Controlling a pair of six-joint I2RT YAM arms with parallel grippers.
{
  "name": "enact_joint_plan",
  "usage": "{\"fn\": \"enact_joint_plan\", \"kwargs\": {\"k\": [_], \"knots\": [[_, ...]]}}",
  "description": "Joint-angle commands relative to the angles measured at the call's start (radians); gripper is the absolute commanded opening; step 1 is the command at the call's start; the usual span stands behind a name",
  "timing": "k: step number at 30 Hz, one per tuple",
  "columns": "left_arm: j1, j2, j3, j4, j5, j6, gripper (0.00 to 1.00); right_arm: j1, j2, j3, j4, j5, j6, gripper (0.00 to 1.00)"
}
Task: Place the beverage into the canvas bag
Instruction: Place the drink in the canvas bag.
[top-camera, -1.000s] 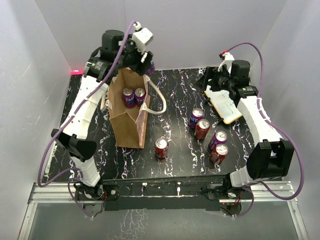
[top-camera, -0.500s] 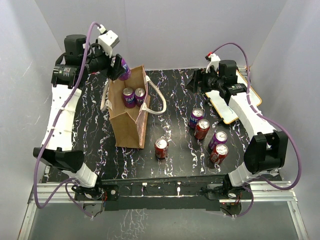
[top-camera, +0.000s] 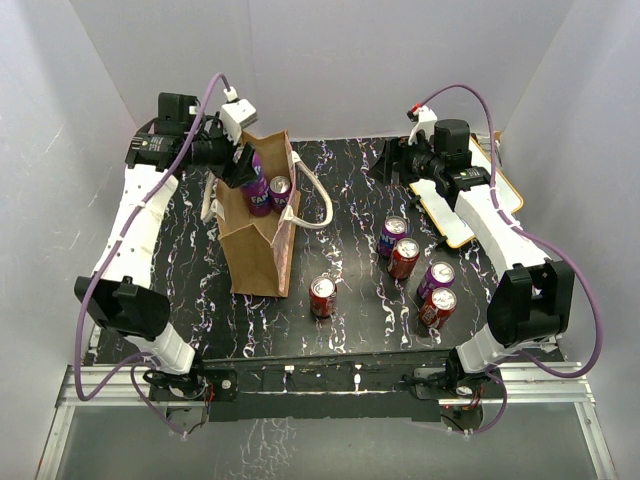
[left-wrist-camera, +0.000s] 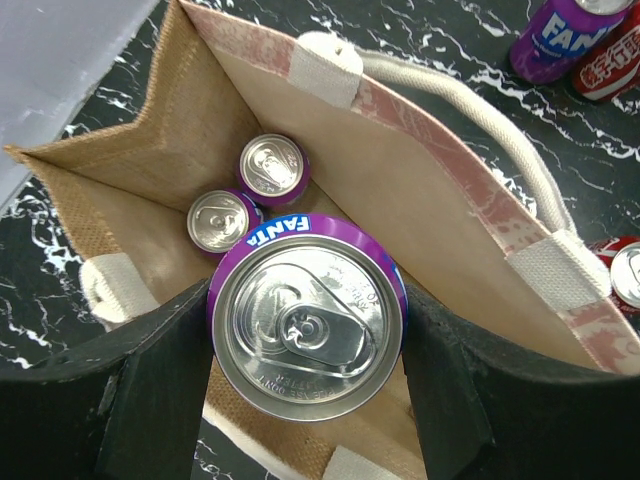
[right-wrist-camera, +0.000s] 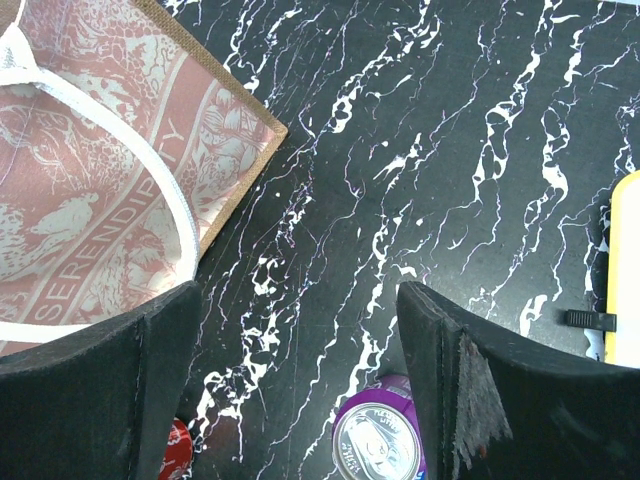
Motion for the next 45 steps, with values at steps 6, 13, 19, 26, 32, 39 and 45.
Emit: {"fn": "enact_joint_plan", "kwargs": {"k": [6,13,19,26,32,39,45], "knots": [[-0.012,0.052,-0.046,0.013,0.058,0.109,0.0,0.003,0.017,0.022,0.096,-0.009,-0.013,0.82],[-0.026,0.164,0.037,-0.093,0.029,0.226,0.0,0.003,0.057,0.03,0.106,-0.012,0.0,0.82],[-0.028,0.254,0.118,-0.164,0.025,0.29,0.0,0.002,0.099,0.064,0.109,-0.011,0.002,0.82],[-0.03,0.29,0.073,-0.146,0.03,0.41,0.0,0.003,0.15,0.124,0.108,-0.012,0.01,0.83],[-0.029,0.299,0.006,-0.108,0.009,0.509,0.0,0.002,0.181,0.16,0.098,-0.013,0.025,0.83],[-0.03,0.286,-0.106,0.017,0.049,0.532,0.0,0.002,0.216,0.173,0.095,-0.021,0.037,0.83],[-0.03,0.303,-0.167,0.097,0.028,0.485,0.0,0.0,0.208,0.155,0.099,-0.017,0.037,0.84]]}}
